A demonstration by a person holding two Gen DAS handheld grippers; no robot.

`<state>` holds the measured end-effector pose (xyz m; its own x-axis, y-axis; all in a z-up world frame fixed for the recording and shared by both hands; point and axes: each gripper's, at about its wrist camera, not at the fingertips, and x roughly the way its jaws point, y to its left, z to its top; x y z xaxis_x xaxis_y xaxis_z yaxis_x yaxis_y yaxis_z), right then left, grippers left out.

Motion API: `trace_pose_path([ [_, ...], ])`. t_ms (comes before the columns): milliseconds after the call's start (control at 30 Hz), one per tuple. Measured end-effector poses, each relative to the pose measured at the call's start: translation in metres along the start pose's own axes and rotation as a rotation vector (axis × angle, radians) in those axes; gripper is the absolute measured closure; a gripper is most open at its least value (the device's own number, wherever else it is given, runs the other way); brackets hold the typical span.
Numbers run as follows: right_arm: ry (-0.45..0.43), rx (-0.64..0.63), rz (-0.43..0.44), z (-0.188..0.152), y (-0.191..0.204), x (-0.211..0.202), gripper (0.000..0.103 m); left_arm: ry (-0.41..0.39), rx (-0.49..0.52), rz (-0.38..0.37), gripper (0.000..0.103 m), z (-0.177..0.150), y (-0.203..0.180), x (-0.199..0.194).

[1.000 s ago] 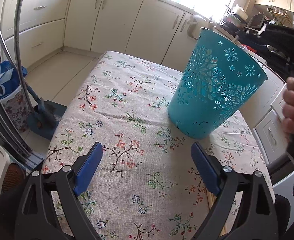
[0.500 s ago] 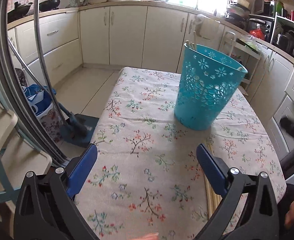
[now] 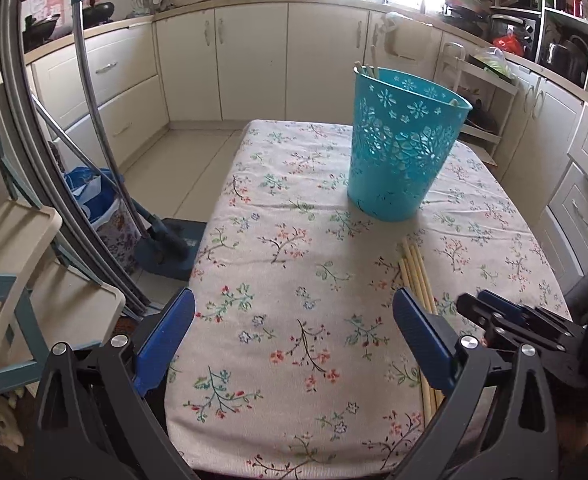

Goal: Organize utensils
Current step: 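Move the open right tool back toward the chopstick bundle, then close the left tool on one chopstick while the right tool grasps another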

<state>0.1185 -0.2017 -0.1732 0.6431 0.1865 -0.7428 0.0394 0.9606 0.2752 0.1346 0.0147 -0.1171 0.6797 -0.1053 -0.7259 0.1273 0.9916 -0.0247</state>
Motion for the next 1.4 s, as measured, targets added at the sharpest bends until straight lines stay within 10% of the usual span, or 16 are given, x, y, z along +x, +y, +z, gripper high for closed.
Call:
trace_pose_path([
  [767,0.013,-0.082,-0.045,-0.003,0.013,0.026,0.078,0.067,0.024,-0.054,0.008,-0.013,-0.016,0.015],
  [1400,-0.029,0.041,0.05,-0.015,-0.049,0.0,0.093,0.225,0.066,-0.037,0.008,-0.008,-0.067,0.104],
])
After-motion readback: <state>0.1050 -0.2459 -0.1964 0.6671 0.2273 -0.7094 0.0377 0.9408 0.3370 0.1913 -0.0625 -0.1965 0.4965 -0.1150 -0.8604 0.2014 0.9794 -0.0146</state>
